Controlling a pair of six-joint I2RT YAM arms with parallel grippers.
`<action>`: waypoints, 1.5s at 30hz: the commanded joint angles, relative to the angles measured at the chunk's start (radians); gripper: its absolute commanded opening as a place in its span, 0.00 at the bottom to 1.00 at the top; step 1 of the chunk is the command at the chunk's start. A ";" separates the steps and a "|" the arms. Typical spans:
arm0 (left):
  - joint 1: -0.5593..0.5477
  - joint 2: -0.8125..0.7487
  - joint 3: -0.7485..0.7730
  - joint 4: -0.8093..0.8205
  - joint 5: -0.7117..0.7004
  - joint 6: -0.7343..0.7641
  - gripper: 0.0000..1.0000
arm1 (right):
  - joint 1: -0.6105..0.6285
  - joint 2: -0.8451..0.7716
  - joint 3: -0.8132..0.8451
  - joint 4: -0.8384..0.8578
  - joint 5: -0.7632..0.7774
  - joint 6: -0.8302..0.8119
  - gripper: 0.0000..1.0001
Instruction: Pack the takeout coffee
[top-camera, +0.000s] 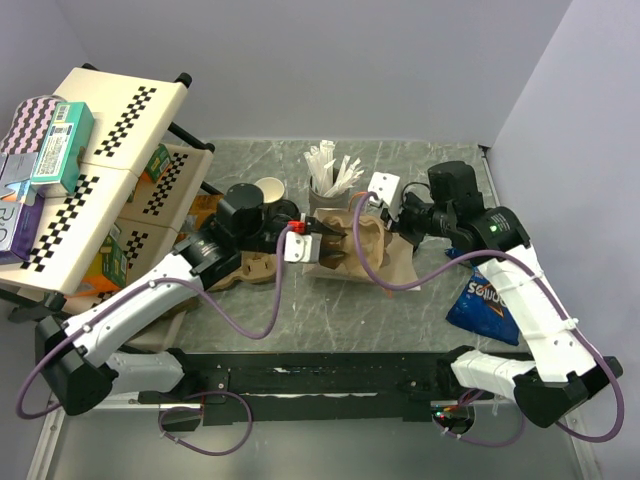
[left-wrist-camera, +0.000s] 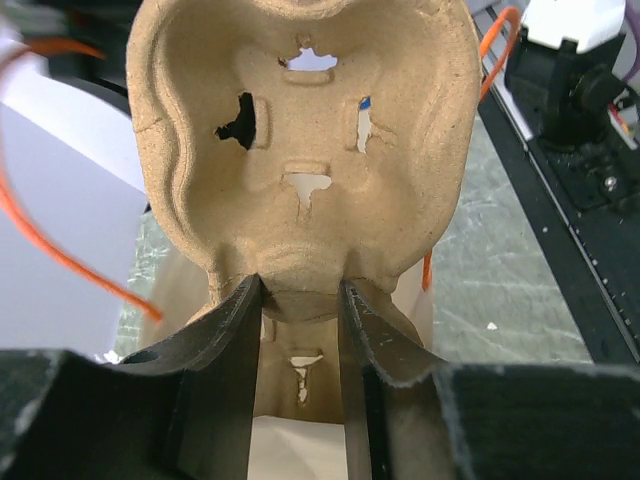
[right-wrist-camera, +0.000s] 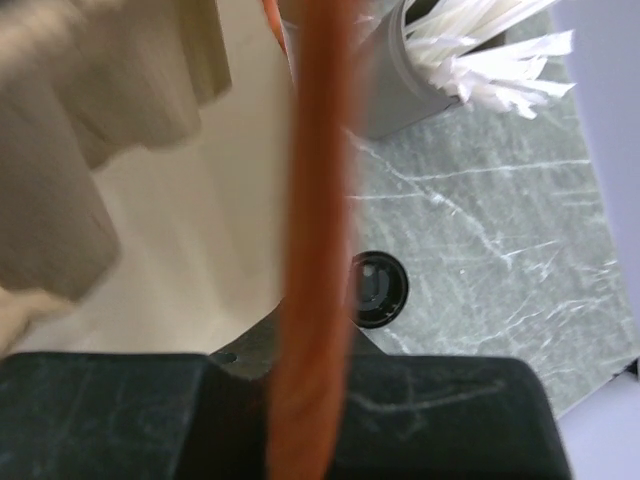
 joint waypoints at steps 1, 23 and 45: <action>0.022 -0.090 -0.037 0.097 0.046 -0.077 0.01 | 0.006 -0.022 -0.028 0.044 0.026 0.027 0.00; 0.130 -0.024 -0.024 0.182 0.173 -0.343 0.01 | 0.004 -0.021 -0.041 0.050 0.024 0.015 0.00; 0.188 -0.057 -0.162 0.315 0.192 -0.443 0.01 | -0.016 0.073 0.083 -0.022 0.032 0.056 0.10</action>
